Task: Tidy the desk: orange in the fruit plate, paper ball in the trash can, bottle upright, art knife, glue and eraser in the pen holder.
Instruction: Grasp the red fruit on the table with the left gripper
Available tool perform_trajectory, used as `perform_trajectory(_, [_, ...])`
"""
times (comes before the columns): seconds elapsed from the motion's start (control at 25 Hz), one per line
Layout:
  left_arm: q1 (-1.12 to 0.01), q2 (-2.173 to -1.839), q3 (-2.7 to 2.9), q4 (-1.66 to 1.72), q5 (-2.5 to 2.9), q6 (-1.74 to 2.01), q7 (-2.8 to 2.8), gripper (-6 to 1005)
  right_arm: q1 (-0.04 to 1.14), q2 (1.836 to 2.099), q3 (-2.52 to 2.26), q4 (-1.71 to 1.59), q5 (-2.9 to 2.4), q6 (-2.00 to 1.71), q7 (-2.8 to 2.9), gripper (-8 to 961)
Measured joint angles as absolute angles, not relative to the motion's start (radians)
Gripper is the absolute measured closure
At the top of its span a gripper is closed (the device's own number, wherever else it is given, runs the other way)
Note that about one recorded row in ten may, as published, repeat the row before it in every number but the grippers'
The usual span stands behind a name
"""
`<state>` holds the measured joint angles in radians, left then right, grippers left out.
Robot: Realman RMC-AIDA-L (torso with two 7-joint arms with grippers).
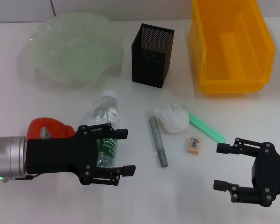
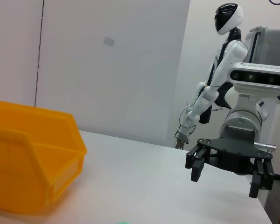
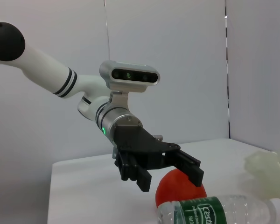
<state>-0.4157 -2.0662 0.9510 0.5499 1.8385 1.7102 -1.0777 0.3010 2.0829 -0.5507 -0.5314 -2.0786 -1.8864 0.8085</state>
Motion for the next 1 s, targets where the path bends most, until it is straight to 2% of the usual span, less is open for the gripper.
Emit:
perform_trajectory(0.44, [-0.400,-2.063,0.903,0.555,1.837,1.704,-1.085,161,0.298,2.082,-0.551,-0.529,-2.080,-1.882,0.809,212])
perform_trajectory(0.6, [-0.340,-2.040,0.644,0.541,1.834,1.703,-1.081,169,0.294,2.082,-0.550,-0.527,-2.080,-1.882,0.809,212])
perform_trajectory(0.8, [-0.317,-2.040,0.570,0.537,1.835,1.703,-1.062,179,0.294,2.082,-0.551,-0.526,-2.080,-1.881,0.810,213])
perform_trajectory(0.84, [-0.259,-2.047,0.476,0.535,1.849,1.660,-0.966,180,0.294,2.082,-0.551,-0.526,-2.080,-1.881,0.810,213])
perform_trajectory(1.0, [-0.251,-2.060,0.488,0.533,1.908,1.585,-0.961,188,0.303,2.082,-0.554,-0.526,-2.080,-1.881,0.819,214])
